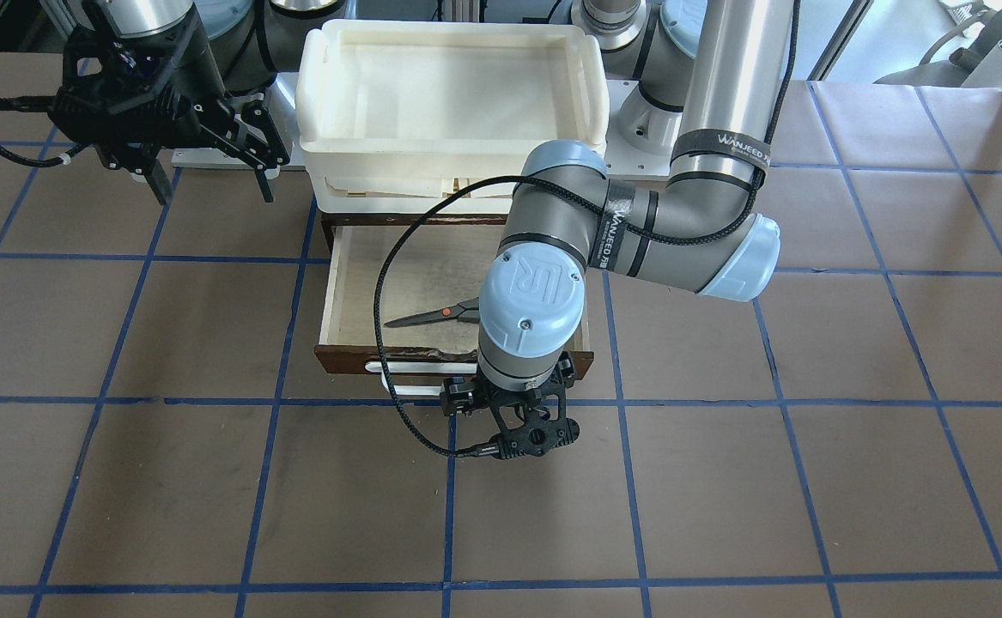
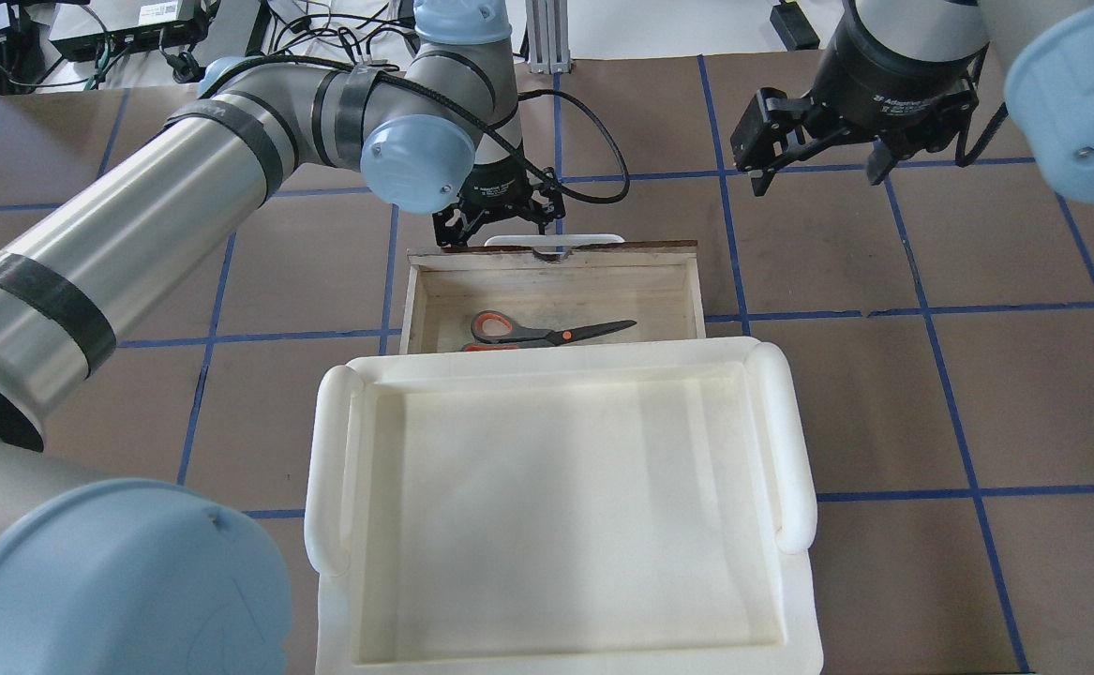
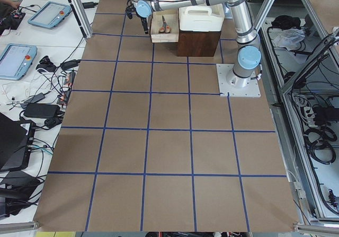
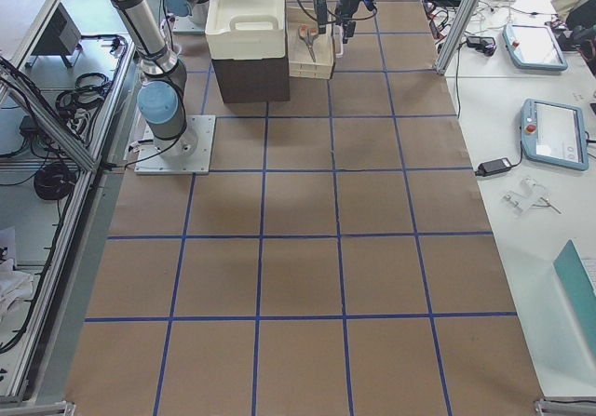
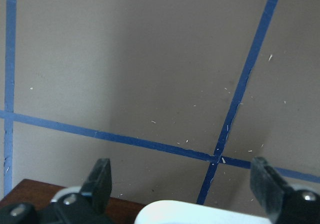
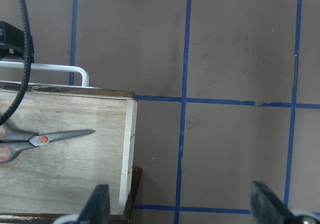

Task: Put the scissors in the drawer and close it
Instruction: 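Move the left gripper over the drawer's white handle, then push the drawer closed toward the robot's far side with the left gripper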

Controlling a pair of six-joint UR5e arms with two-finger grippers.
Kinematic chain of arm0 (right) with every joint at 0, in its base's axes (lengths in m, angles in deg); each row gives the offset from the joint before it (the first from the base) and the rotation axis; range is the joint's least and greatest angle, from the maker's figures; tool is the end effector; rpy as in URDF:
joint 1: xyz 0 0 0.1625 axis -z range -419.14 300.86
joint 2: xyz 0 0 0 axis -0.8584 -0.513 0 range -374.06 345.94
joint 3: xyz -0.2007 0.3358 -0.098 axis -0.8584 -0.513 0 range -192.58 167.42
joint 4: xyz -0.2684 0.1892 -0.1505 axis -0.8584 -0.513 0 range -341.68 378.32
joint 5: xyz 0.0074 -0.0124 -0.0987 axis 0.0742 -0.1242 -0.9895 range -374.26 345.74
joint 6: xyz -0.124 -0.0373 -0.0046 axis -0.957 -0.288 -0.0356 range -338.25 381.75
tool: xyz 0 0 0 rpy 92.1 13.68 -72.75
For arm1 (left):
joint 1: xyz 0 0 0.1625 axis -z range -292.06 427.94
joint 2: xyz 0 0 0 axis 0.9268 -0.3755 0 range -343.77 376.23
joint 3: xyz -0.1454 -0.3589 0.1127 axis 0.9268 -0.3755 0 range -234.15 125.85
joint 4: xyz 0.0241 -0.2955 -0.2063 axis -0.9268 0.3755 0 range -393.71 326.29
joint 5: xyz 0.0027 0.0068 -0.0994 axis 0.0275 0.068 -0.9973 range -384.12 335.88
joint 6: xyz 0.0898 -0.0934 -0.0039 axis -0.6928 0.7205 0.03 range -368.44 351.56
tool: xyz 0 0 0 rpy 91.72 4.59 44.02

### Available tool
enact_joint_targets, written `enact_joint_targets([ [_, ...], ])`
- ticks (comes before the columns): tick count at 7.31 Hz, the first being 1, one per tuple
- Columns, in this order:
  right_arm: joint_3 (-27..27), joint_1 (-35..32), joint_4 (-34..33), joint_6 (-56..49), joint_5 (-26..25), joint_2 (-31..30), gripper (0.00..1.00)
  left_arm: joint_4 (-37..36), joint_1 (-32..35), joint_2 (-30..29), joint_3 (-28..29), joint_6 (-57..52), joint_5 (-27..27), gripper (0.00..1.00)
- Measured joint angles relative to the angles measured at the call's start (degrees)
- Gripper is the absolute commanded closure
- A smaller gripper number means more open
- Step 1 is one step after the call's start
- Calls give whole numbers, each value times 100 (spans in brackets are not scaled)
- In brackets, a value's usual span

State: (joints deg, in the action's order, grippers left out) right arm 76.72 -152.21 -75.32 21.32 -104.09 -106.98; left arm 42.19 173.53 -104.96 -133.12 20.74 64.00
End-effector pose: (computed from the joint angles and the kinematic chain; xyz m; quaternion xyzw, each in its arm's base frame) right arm 0.1566 -0.4221 0.4706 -0.0307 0.9975 -0.0633 0.0029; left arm -0.2962 -0.5501 0.2525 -0.1190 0.9913 0.0552 0.0050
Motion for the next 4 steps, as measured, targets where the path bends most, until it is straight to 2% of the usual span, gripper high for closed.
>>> enact_joint_targets([
  [4, 0, 0, -3, 0, -7, 2, 0, 290, 5, 97, 31, 0, -110, 0],
])
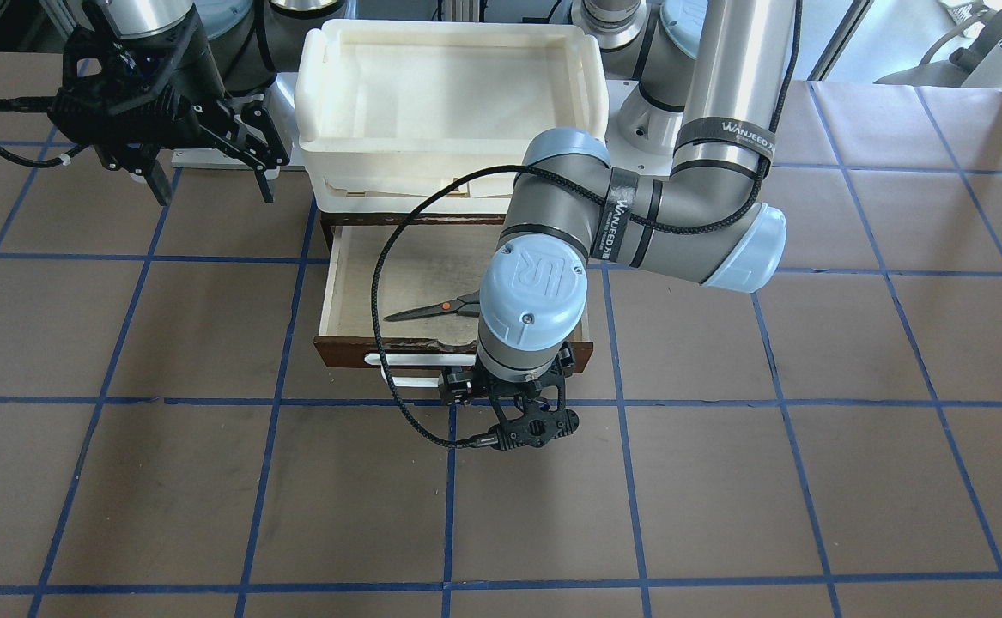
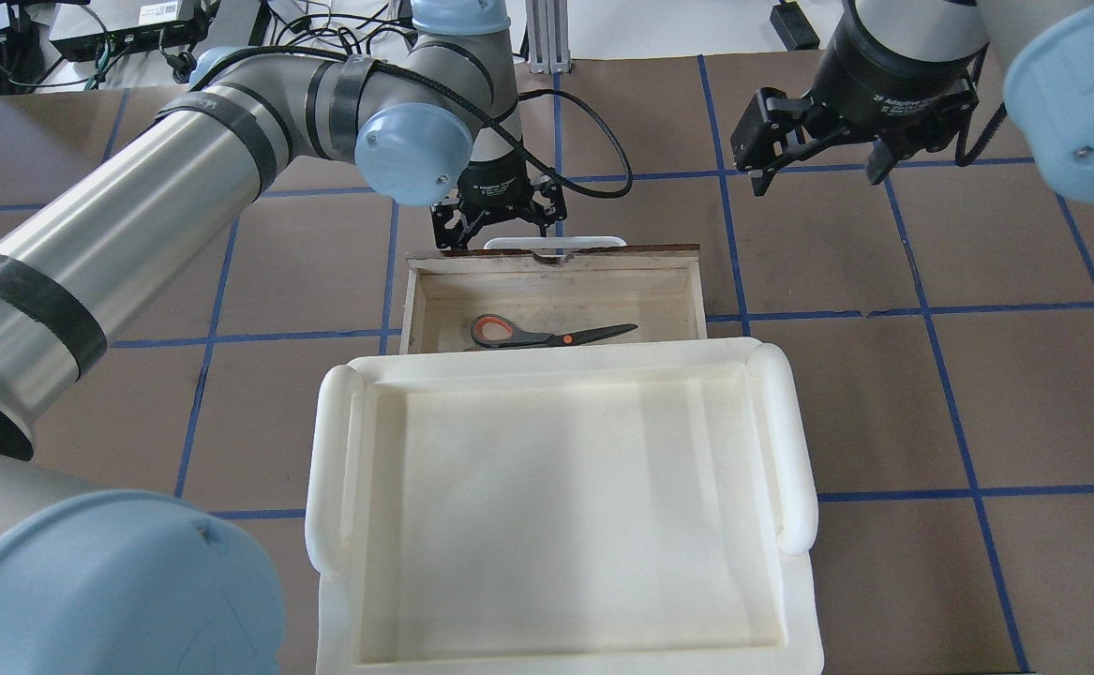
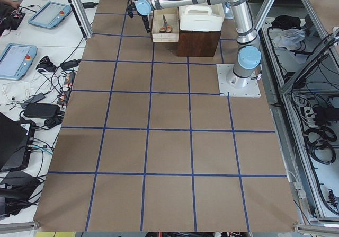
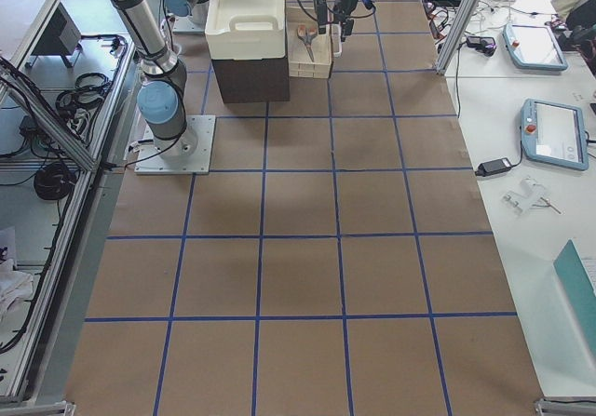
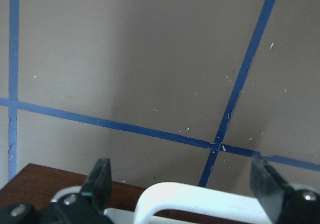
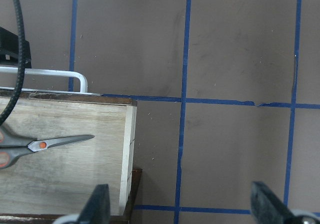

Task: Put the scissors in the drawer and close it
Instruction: 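Push the drawer closed toward the robot's far side with the left gripper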

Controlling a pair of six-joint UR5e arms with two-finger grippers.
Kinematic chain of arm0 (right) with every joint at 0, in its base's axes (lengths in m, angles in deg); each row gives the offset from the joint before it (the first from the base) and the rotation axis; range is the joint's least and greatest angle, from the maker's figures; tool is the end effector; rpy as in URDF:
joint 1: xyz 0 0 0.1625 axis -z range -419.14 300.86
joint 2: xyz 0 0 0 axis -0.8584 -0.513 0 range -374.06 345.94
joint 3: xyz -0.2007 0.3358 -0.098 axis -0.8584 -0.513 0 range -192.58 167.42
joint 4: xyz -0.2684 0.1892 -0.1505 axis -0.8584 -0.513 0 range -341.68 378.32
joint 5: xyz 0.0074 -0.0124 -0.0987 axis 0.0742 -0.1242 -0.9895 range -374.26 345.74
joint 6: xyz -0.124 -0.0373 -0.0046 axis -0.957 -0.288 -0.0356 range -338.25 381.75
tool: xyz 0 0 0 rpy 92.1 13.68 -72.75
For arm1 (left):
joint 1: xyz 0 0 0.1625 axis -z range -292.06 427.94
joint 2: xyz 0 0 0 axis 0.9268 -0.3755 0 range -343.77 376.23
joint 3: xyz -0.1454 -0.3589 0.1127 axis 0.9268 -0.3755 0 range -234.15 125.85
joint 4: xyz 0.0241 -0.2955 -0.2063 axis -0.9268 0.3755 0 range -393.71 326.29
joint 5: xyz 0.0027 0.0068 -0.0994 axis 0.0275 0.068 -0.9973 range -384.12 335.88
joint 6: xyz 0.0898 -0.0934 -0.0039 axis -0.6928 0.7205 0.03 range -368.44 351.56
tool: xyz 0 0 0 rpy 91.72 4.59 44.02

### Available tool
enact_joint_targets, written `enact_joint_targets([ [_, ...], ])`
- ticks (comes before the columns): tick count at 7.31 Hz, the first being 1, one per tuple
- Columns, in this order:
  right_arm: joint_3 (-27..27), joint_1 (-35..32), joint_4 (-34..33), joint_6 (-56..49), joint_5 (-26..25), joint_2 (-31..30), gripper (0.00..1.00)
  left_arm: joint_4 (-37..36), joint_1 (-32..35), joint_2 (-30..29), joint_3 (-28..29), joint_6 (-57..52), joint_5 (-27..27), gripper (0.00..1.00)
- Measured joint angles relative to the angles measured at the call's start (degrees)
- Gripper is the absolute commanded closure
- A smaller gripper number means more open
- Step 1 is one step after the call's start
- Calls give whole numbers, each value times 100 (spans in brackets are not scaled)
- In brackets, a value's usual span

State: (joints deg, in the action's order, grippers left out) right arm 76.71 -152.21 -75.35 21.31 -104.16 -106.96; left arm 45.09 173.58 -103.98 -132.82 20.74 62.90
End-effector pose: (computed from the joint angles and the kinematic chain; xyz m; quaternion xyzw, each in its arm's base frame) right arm 0.1565 -0.4222 0.4706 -0.0307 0.9975 -0.0635 0.0023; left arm -0.2971 -0.5420 0.2608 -0.1193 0.9903 0.0718 0.0015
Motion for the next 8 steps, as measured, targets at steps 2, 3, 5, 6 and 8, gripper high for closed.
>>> enact_joint_targets([
  [2, 0, 0, 6, 0, -1, 0, 0, 230, 1, 116, 0, 0, -28, 0],
  [3, 0, 0, 6, 0, -1, 0, 0, 332, 1, 157, 0, 0, -38, 0],
  [5, 0, 0, 7, 0, 5, 0, 0, 494, 7, 191, 1, 0, -50, 0],
  [6, 0, 0, 7, 0, 7, 0, 0, 531, 8, 188, 0, 0, -66, 0],
  [8, 0, 0, -7, 0, 7, 0, 0, 609, 10, 174, -12, 0, -113, 0],
])
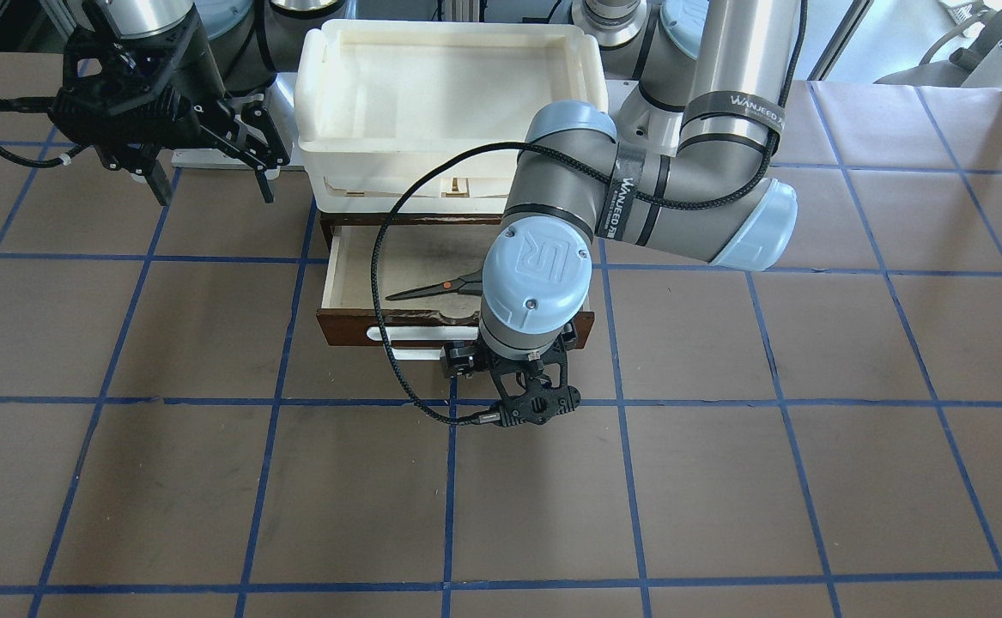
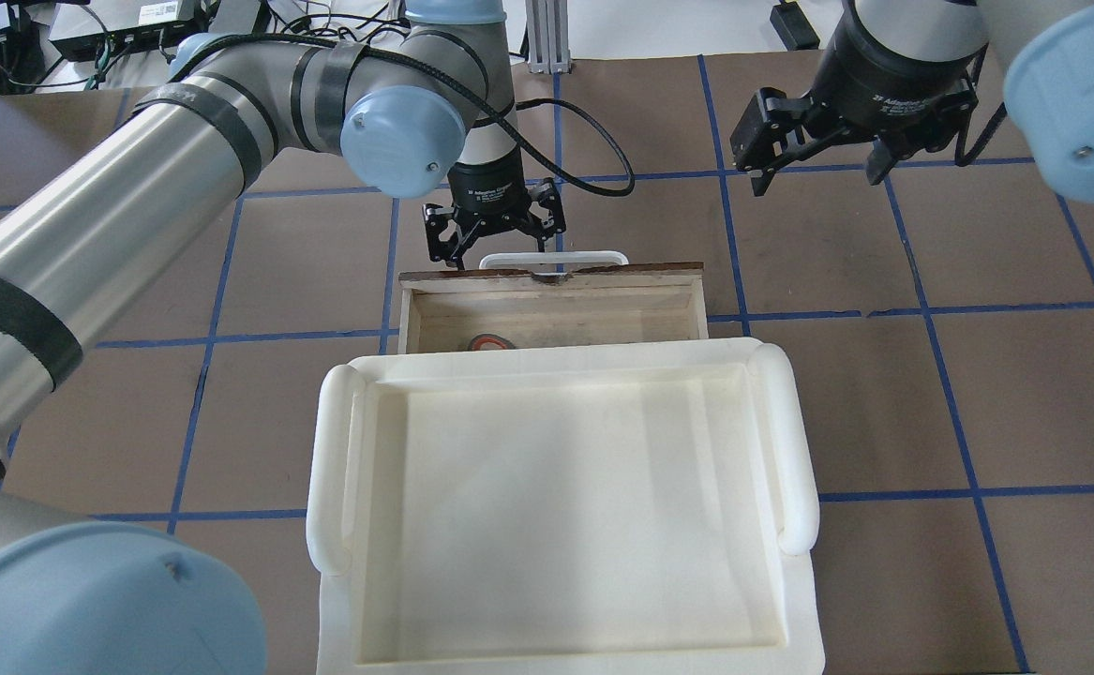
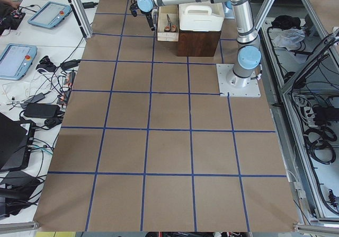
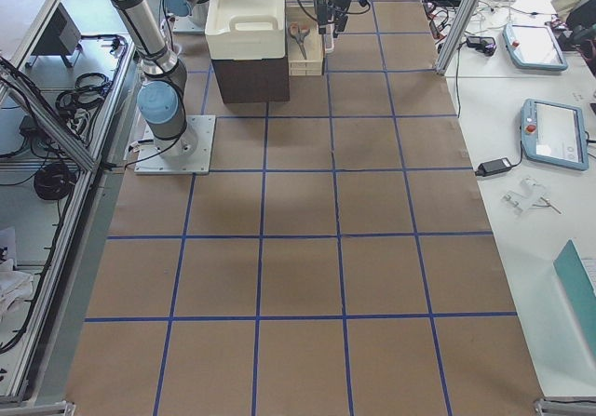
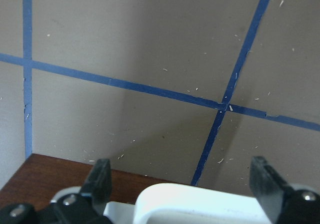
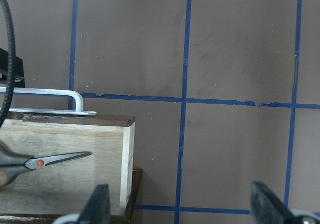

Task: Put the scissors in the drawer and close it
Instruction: 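Push the drawer closed toward the robot's far side with the left gripper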

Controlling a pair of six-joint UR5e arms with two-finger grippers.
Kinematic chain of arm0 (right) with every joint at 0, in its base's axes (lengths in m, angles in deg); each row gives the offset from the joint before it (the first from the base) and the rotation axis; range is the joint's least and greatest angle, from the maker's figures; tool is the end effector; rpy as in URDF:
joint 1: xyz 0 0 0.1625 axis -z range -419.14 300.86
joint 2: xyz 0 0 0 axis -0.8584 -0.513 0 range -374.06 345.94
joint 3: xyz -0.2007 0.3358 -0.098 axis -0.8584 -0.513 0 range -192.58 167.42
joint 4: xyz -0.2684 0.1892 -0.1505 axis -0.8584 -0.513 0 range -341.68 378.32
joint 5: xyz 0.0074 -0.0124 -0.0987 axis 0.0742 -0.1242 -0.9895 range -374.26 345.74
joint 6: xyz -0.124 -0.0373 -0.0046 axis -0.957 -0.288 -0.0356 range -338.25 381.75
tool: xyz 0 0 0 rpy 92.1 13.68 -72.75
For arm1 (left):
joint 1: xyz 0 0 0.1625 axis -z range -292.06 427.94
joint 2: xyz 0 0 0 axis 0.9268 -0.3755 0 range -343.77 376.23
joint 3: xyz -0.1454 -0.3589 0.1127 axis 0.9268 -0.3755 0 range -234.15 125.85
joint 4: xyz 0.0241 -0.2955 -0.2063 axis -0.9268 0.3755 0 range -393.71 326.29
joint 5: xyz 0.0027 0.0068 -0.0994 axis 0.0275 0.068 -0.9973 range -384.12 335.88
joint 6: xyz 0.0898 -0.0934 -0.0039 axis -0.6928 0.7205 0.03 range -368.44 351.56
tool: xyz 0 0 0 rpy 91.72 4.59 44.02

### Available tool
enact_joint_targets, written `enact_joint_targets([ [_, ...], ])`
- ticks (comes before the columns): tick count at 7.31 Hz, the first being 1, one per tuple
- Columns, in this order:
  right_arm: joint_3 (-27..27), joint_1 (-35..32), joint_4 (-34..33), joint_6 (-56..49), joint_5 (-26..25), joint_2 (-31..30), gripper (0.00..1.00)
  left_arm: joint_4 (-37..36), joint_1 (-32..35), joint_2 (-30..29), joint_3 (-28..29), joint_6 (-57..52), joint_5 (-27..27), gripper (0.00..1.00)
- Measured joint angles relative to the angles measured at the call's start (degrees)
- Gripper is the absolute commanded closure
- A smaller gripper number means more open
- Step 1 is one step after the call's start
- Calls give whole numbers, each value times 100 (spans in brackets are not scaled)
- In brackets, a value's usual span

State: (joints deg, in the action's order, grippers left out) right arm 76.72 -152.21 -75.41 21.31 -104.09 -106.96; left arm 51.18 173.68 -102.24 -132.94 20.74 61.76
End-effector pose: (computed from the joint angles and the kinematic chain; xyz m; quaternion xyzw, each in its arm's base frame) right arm 0.1566 -0.4223 0.4706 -0.0307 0.9975 -0.0639 0.0029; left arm -0.2953 -0.5225 0.2701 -0.1200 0.9865 0.1115 0.0074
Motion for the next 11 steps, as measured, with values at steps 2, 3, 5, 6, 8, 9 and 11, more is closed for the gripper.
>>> enact_joint_targets([
  [2, 0, 0, -13, 0, 5, 0, 0, 115, 6, -5, -16, 0, -13, 0],
  [3, 0, 0, -18, 0, 8, 2, 0, 167, 8, -10, -33, 0, -14, 0],
  [5, 0, 0, -21, 0, 9, 4, 0, 359, 14, 19, -50, 0, -42, 0],
  [6, 0, 0, -21, 0, 9, 6, 0, 429, 19, 37, -59, 0, -69, 0],
  [8, 0, 0, -25, 0, 9, 8, 0, 605, 34, 59, -86, 0, -89, 0],
  [9, 0, 0, -24, 0, 9, 9, 0, 700, 39, 82, -97, 0, -104, 0],
  [11, 0, 0, -22, 0, 9, 9, 0, 913, 78, 118, -113, -6, -142, 0],
])
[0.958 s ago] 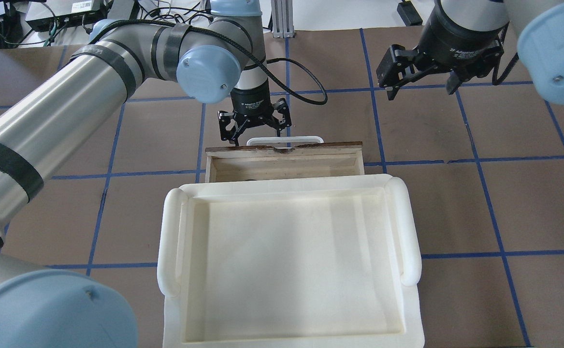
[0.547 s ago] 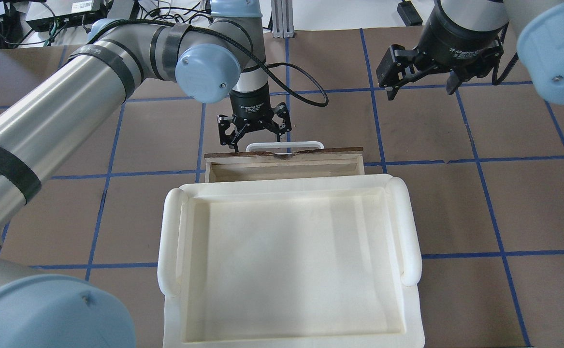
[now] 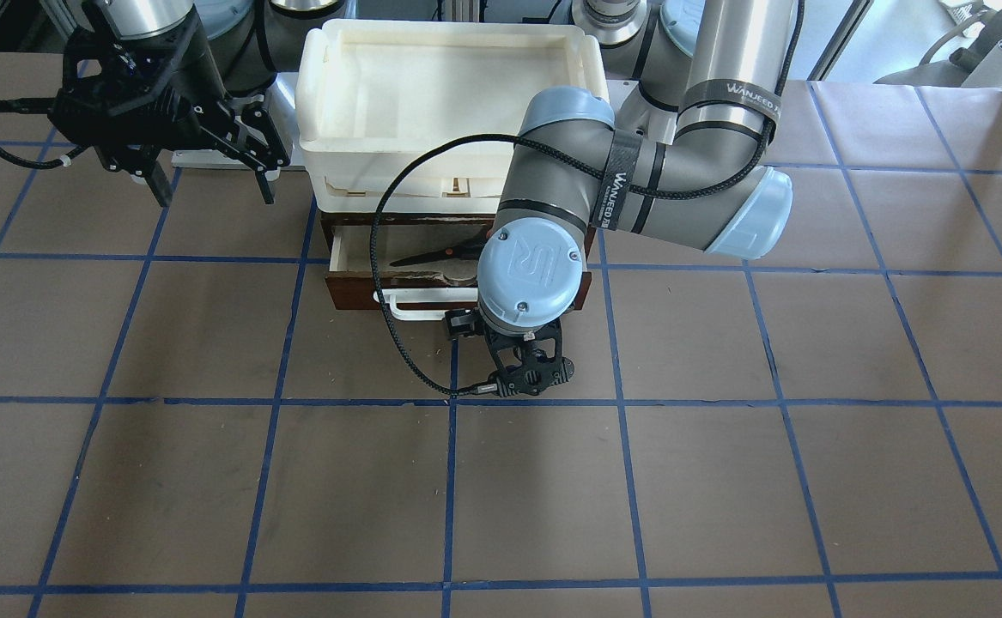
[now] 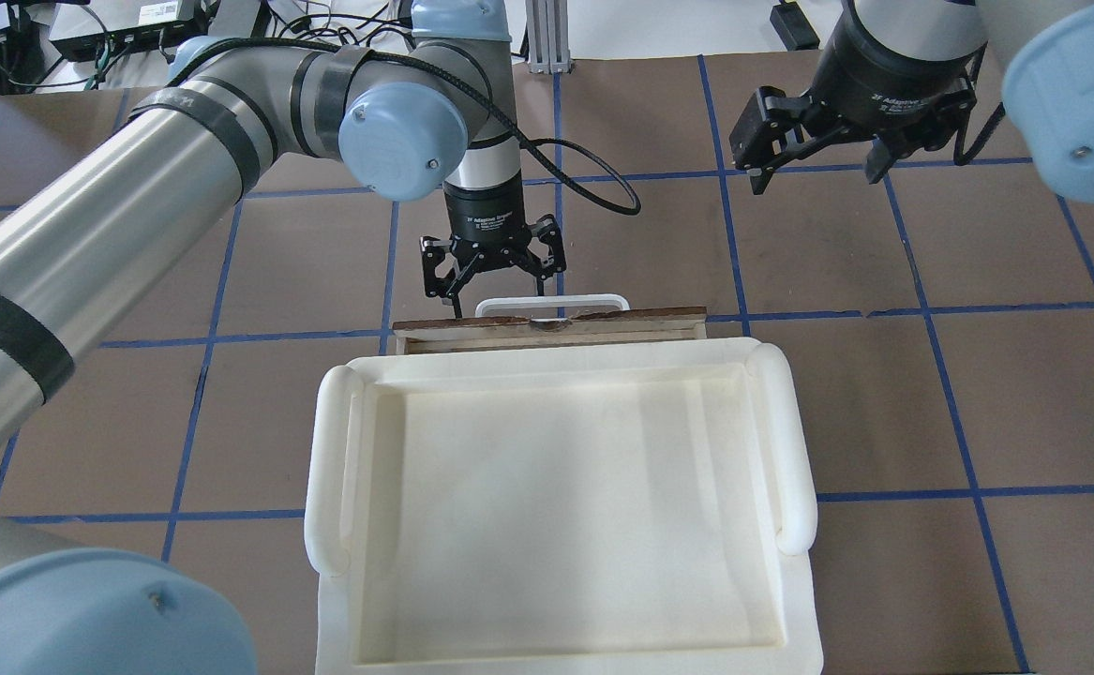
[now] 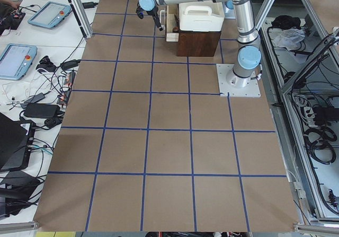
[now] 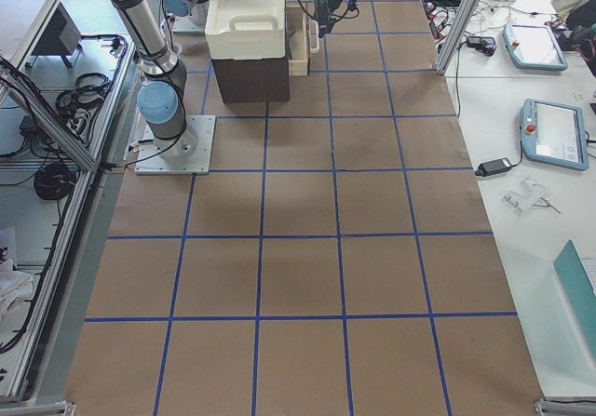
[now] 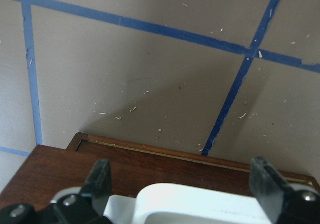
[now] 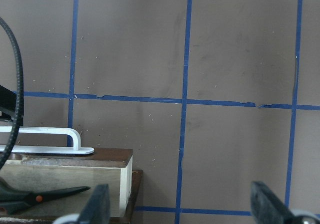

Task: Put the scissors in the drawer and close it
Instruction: 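Push the drawer closed toward the robot's far side with the left gripper, then hold the left gripper against the closed drawer front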

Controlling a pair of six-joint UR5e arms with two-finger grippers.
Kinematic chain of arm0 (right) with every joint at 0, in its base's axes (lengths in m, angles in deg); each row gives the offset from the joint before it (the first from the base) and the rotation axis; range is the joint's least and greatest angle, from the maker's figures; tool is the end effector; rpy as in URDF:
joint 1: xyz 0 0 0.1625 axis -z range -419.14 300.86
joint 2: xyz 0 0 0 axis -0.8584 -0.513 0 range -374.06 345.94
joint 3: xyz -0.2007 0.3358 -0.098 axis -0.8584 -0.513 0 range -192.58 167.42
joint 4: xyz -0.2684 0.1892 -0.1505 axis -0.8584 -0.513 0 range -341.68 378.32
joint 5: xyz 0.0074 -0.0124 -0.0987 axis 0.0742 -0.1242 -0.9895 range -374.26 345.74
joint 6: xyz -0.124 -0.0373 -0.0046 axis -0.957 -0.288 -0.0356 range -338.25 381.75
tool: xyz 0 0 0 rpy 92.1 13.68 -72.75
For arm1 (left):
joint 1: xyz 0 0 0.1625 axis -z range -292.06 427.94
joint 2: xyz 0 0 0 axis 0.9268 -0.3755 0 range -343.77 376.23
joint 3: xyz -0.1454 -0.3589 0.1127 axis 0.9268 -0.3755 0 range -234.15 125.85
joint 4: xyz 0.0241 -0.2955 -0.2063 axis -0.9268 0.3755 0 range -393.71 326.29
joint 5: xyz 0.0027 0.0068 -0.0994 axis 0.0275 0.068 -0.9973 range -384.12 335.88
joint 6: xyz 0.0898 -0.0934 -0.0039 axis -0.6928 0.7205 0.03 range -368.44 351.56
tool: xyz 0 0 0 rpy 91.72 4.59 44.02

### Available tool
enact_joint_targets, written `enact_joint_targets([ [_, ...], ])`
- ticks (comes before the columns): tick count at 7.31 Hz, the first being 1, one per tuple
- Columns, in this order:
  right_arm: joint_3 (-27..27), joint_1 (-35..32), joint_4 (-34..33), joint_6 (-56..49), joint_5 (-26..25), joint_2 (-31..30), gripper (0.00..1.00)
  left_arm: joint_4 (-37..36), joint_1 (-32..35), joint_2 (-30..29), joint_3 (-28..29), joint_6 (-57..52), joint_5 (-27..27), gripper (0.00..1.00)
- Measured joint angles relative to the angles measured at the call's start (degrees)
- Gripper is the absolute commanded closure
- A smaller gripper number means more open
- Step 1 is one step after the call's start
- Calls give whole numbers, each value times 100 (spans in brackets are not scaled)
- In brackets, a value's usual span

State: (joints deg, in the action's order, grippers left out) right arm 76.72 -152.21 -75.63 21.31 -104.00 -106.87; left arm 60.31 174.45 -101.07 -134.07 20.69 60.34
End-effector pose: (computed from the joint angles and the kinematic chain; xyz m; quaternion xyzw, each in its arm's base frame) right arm 0.1569 -0.4233 0.4704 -0.0308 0.9974 -0.0650 0.0037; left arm -0.2965 -0.4876 0.2651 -0.1167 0.9748 0.1882 0.0276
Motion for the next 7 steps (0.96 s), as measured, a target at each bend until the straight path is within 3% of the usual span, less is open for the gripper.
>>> enact_joint_targets([
  [7, 8, -8, -30, 14, -6, 0, 0, 375, 177, 159, -242, 6, -96, 0],
])
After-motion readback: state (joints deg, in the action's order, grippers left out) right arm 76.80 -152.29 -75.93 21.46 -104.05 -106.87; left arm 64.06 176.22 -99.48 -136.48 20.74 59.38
